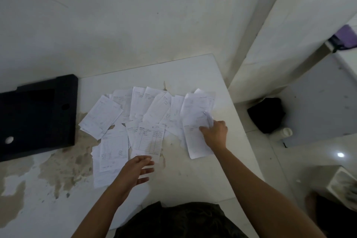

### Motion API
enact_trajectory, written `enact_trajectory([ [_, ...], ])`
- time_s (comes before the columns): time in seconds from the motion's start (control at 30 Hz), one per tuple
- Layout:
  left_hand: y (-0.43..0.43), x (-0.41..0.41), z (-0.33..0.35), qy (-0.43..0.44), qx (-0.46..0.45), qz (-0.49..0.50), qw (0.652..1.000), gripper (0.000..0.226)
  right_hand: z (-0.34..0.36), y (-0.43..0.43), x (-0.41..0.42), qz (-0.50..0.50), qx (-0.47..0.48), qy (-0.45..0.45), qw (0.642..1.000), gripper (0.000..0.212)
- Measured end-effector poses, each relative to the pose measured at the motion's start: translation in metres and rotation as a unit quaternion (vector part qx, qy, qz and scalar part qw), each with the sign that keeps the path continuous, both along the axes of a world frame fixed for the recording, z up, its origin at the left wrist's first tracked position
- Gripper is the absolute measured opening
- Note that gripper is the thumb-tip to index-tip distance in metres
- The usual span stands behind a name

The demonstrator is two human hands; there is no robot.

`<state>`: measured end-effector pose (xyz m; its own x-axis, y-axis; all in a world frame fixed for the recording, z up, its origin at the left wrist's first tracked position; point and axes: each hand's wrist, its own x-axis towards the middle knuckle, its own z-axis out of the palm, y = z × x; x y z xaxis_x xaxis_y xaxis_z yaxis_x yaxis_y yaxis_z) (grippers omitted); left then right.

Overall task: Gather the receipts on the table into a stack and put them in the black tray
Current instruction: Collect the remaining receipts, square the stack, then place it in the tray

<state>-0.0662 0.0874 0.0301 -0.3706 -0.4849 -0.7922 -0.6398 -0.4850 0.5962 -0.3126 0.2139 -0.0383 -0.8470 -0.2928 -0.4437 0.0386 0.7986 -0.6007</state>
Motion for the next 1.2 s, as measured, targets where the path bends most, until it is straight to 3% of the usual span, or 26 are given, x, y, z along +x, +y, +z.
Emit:
enact_trajectory([
  [0.13,0.0,0.002,0.0,0.001,-0.002,0.002,1.0,0.018,-0.004,-0.024,0.001,0.036,0.05,0.049,0.997,0.035],
  [0.53,-0.009,0.034,0.007,-0.015,0.007,0.062,0.998,0.022,0.009,-0.05,-0.01,-0.036,-0.044,-0.043,0.997,0.026],
  [0.63,-0.008,0.032,0.009,-0.007,0.009,0.068,0.998,0.022,0.013,-0.046,-0.007,-0.056,-0.068,-0.042,0.995,0.037],
  [0.8,-0.007,0.026,0.016,0.022,0.018,0.063,0.998,0.023,0.031,-0.026,0.004,-0.104,-0.225,-0.139,0.959,0.065],
  [0.9,-0.01,0.02,0.02,0.054,0.027,0.052,0.997,0.026,0.044,-0.018,0.021,-0.053,-0.329,-0.203,0.921,0.078],
  [1.03,-0.022,0.012,0.034,0.148,0.034,0.048,0.987,0.043,0.074,-0.022,0.057,0.036,-0.415,-0.238,0.877,0.061],
  [1.1,-0.031,0.011,0.042,0.194,0.059,0.006,0.979,0.049,0.085,-0.027,0.076,0.078,-0.407,-0.228,0.881,0.055],
  [1.2,-0.043,0.016,0.051,0.275,0.1,-0.017,0.956,0.048,0.098,-0.041,0.105,0.157,-0.326,-0.168,0.917,0.053],
])
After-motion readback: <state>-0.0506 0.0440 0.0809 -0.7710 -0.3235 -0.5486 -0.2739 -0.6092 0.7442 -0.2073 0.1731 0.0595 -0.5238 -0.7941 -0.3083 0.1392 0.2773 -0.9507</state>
